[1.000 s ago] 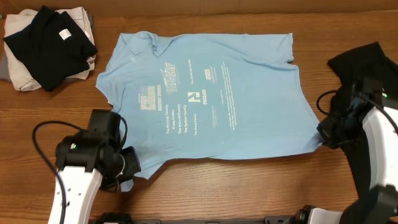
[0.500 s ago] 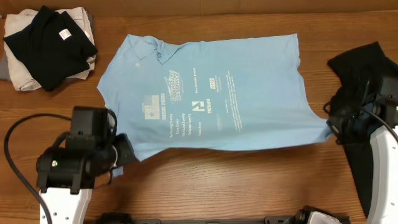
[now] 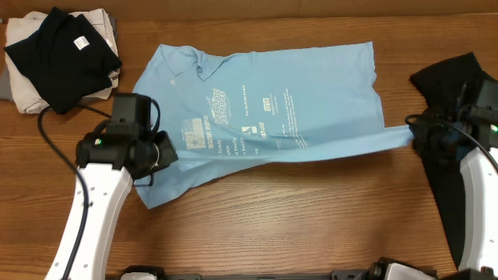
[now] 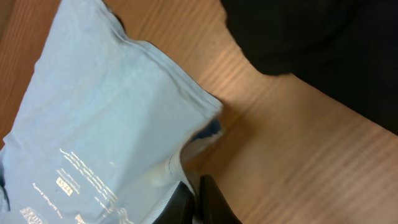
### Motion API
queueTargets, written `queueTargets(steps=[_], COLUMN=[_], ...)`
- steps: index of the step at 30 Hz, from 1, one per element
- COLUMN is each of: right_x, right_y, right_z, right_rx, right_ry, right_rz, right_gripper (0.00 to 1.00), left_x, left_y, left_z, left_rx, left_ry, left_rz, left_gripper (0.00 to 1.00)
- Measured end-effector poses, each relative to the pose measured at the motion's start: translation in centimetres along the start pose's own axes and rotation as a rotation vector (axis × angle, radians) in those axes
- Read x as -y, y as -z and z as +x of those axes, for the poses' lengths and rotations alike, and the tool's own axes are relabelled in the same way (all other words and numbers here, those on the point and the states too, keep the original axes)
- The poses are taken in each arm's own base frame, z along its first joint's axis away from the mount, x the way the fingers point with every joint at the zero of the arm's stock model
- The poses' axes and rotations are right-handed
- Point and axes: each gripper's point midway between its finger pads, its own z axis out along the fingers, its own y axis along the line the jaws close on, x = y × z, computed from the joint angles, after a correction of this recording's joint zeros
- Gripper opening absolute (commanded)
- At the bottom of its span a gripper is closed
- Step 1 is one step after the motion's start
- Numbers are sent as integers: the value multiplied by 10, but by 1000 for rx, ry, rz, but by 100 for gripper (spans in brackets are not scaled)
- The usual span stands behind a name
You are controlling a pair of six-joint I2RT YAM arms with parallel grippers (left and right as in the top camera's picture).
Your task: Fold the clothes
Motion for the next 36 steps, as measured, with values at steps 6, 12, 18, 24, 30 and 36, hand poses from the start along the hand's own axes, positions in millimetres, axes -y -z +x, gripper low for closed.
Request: queueTargets(steps=[6,12,18,24,30,36], right_x=[-33,-65,-70,-78,-82,-73], right_y=[-27,-47,-62,-74,-98,-115], right_z=[-10,-17,-24,-34,-40,-31], right_rx=[38,82,100,131,138,85], right_ry=[67,124,128,132,145,193], right_rz=[-52,-111,-110,-131,-134,-86], right_gripper=[4,4,4,8,43,100], left_x=[9,13,12,15,15,10], left_y=[-22,-33,-52,-78,-95,-96], left_z=[-23,-49,-58,-69,-72,-64], left_rx=[39,127,129,136,126,73], left_ry=[0,2,3,4,3,-7], left_rz=[4,-7,-38,-49,-59,-91], left_gripper=[4,4,4,7,30,57])
